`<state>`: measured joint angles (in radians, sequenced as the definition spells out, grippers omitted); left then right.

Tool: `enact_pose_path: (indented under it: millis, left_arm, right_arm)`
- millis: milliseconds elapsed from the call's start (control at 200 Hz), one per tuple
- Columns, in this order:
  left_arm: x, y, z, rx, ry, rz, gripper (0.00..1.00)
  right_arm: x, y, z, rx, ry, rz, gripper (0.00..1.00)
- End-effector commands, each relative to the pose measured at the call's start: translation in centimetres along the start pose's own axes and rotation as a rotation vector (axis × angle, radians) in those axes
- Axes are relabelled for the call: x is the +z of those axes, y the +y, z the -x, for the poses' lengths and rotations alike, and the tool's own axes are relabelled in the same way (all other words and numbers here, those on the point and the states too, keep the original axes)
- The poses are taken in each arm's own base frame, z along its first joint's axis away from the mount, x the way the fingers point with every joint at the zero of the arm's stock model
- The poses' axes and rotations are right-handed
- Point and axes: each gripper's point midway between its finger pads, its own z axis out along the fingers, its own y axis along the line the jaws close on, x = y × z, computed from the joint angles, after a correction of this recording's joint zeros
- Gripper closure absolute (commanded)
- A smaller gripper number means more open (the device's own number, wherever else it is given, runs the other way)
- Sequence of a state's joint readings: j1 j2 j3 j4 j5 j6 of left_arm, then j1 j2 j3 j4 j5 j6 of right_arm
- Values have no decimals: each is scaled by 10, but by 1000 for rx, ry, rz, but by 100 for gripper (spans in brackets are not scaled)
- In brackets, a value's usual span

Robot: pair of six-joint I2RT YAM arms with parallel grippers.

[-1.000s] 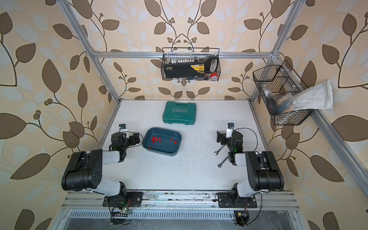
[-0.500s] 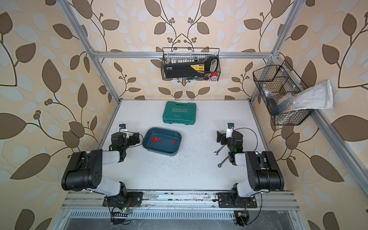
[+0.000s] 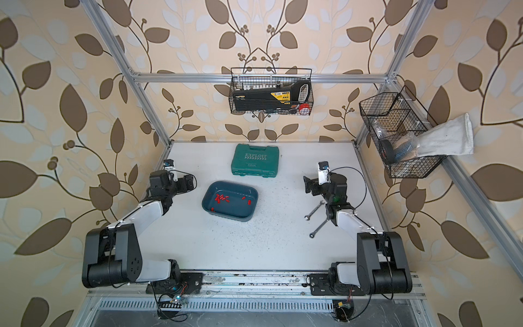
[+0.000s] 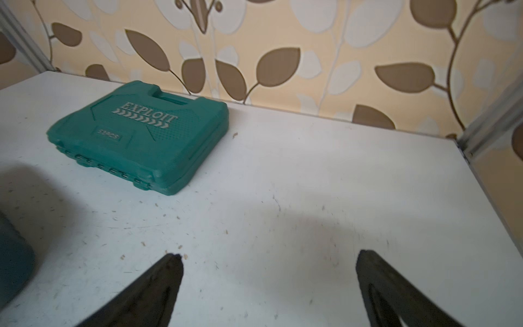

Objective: Take the screw protection sleeves out of the storage box
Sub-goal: Adjust the storage box at the center of the board.

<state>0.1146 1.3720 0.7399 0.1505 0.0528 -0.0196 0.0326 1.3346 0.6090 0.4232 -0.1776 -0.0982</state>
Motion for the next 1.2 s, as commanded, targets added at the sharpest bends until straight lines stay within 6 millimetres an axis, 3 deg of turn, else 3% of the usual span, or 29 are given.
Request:
enact_pose_path:
  millis: [0, 125, 280, 405, 515, 690, 835, 1020, 1195]
  left_arm:
    - [-23, -25, -14, 108, 226, -164, 1]
    - [-54, -61, -20, 151, 355, -395, 1]
    - [-82, -81, -25, 166, 412, -530, 1]
    - [-79, -75, -39, 183, 536, -505, 1]
    - [-66, -69, -57, 196, 661, -460, 4]
    - [-47, -80, -80, 227, 759, -429, 13]
    - [-27, -88, -86, 199, 806, -412, 26]
    - [-2, -97, -94, 195, 850, -375, 42]
    - [8, -100, -92, 188, 840, -364, 52]
  right_arm:
    - [-2, 37, -7, -87, 173, 146, 1]
    - [-6, 70, 14, -117, 212, 273, 1]
    - [-26, 116, 39, -132, 271, 531, 1]
    - [-33, 150, 36, -199, 358, 659, 1]
    - [-35, 170, 16, -239, 376, 745, 1]
    - [-30, 181, -10, -193, 406, 812, 1]
    - [-29, 182, -24, -182, 442, 829, 1]
    - [-29, 184, -34, -170, 468, 842, 1]
    - [-28, 184, -37, -168, 478, 848, 1]
